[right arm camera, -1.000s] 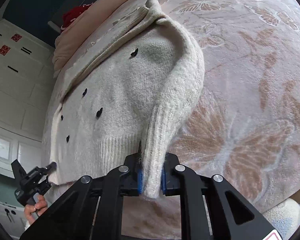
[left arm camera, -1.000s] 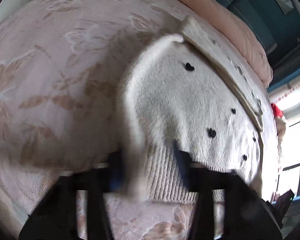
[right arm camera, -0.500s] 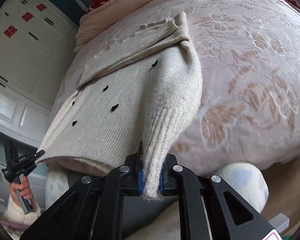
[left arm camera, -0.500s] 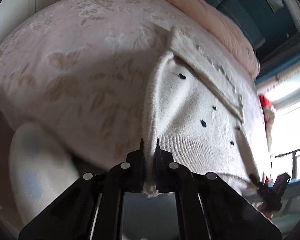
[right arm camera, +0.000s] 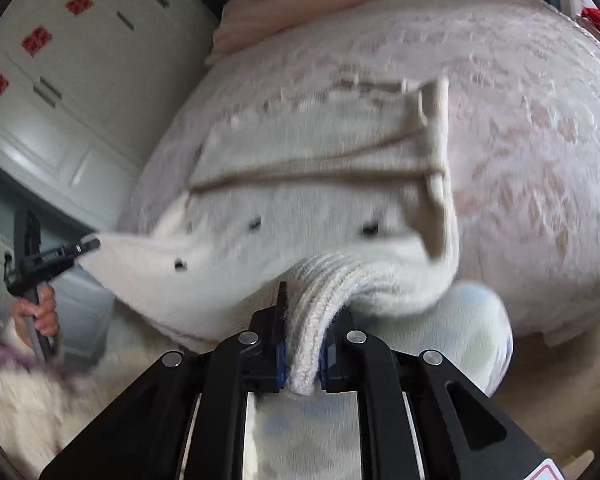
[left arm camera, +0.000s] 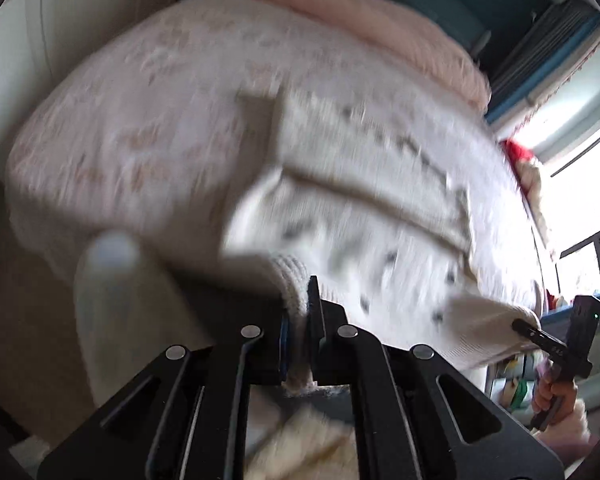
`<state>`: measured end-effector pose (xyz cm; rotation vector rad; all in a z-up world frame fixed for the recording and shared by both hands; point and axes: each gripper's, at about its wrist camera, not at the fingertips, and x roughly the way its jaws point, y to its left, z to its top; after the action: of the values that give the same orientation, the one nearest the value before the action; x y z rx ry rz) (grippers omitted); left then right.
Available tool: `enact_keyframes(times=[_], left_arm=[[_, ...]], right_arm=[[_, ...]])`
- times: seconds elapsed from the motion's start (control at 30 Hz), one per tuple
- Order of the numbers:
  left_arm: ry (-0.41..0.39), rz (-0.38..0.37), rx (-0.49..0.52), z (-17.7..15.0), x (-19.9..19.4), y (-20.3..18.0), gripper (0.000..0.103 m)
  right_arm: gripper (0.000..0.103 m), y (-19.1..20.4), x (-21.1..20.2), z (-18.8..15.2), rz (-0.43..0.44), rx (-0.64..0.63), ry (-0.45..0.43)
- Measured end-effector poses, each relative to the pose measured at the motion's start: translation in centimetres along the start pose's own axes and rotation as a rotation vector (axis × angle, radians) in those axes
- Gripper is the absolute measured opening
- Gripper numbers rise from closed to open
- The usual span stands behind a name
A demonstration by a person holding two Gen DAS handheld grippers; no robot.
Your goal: Fold small clothes
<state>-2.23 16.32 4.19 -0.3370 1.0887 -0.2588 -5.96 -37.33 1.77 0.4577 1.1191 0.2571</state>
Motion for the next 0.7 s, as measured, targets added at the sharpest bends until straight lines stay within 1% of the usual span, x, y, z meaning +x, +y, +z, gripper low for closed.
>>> enact_keyframes(times=[0.07, 0.1, 0.13, 0.17, 0.2, 0.23, 0.27, 0.3, 0.33, 0.37, 0.4, 0.43, 0.47, 0.53, 0.57, 0.6, 0.67, 0.7], left_arm=[[-0.084, 0.006, -0.008, 4.6, 2.3, -0.9, 0.007], [-0.139, 0.020, 0.002, 6.9, 4.0, -1.4, 0.007], [-0.179, 0.040, 0.003, 8.2, 5.4, -1.8, 0.009], [-0.204, 0.073, 0.021, 10.2, 8.4, -2.3, 0.011], [-0.209, 0.092, 0.025, 11.3, 10.8, -2.7, 0.012], [-0.203, 0.097, 0.019, 12.4, 13.3, -2.7, 0.012], [-0.175, 0.082, -0.001, 13.5, 16.7, -2.2, 0.013], [-0.165, 0.092, -0.013, 13.9, 18.1, -1.9, 0.013], [-0.158, 0.113, -0.020, 14.4, 19.5, -1.4, 0.015], [-0.162, 0.131, -0.035, 14.7, 20.2, -0.5, 0.022], [-0.177, 0.123, -0.049, 14.7, 20.0, 0.0, 0.028], [-0.205, 0.107, -0.066, 14.6, 19.1, 0.4, 0.043], [-0.252, 0.094, -0.081, 14.6, 17.7, 1.3, 0.058], [-0.318, 0.089, -0.075, 14.4, 15.3, 2.5, 0.069], [-0.313, 0.084, -0.068, 14.3, 14.8, 2.8, 0.072], [-0.298, 0.074, -0.058, 14.4, 14.6, 3.1, 0.072], [-0.244, 0.072, -0.021, 14.6, 15.3, 3.4, 0.073], [-0.225, 0.071, -0.006, 14.7, 15.9, 3.2, 0.074]], right_arm=[[0.011, -1.9, 0.9, 4.3, 0.052, 0.077, -0.117], [0.011, -3.2, 2.1, 6.6, 0.035, 0.103, -0.176], [0.012, -4.5, 4.0, 8.3, 0.010, 0.125, -0.198], [0.014, -5.5, 6.1, 9.8, -0.014, 0.160, -0.198], [0.016, -7.0, 8.5, 11.1, -0.056, 0.221, -0.194], [0.021, -8.1, 10.4, 12.0, -0.100, 0.273, -0.188], [0.021, -8.9, 11.6, 12.6, -0.144, 0.306, -0.188], [0.021, -9.3, 12.4, 13.2, -0.205, 0.328, -0.199], [0.023, -9.6, 12.4, 13.5, -0.229, 0.335, -0.214], [0.029, -9.9, 11.9, 13.6, -0.239, 0.345, -0.241], [0.035, -9.8, 11.2, 13.6, -0.238, 0.352, -0.267], [0.045, -9.6, 10.2, 13.3, -0.240, 0.347, -0.298], [0.053, -9.3, 9.3, 12.8, -0.248, 0.329, -0.321], [0.059, -8.7, 8.2, 12.2, -0.293, 0.250, -0.330], [0.062, -8.6, 8.2, 12.0, -0.309, 0.225, -0.331], [0.064, -8.4, 8.2, 11.7, -0.312, 0.203, -0.335], [0.075, -8.5, 9.1, 11.5, -0.315, 0.168, -0.318], [0.076, -8.5, 10.0, 11.6, -0.322, 0.152, -0.296]])
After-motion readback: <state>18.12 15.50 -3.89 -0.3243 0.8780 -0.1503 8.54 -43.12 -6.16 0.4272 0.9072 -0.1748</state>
